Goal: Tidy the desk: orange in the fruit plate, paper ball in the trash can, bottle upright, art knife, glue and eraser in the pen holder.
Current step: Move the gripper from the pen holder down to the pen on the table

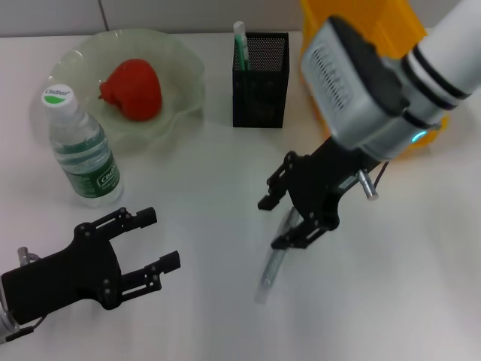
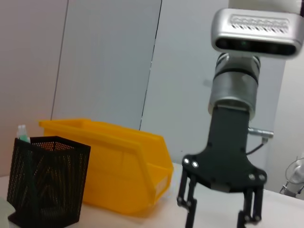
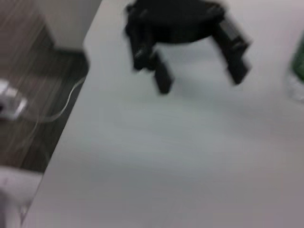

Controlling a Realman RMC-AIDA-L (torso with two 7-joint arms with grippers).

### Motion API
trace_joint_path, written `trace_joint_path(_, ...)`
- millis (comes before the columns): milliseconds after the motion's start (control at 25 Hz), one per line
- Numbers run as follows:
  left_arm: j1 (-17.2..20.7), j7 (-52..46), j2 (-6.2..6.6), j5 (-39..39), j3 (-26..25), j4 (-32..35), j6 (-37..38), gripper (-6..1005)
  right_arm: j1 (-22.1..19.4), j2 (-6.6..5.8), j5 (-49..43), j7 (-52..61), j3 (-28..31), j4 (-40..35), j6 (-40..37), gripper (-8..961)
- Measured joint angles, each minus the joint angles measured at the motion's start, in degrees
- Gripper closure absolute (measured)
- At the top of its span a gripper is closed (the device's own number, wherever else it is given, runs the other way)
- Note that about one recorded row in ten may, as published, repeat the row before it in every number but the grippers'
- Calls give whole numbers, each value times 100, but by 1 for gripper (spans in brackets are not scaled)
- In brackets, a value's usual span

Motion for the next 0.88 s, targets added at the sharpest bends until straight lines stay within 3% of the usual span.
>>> trace_joint_path(400, -73, -385, 21, 32, 51, 45, 1, 219, 155, 43, -96, -688, -991, 16, 104, 346)
trace_joint_path(880, -108, -565, -34, 220, 35, 98, -57, 219, 159, 80, -20, -1367, -1615, 19, 449, 348)
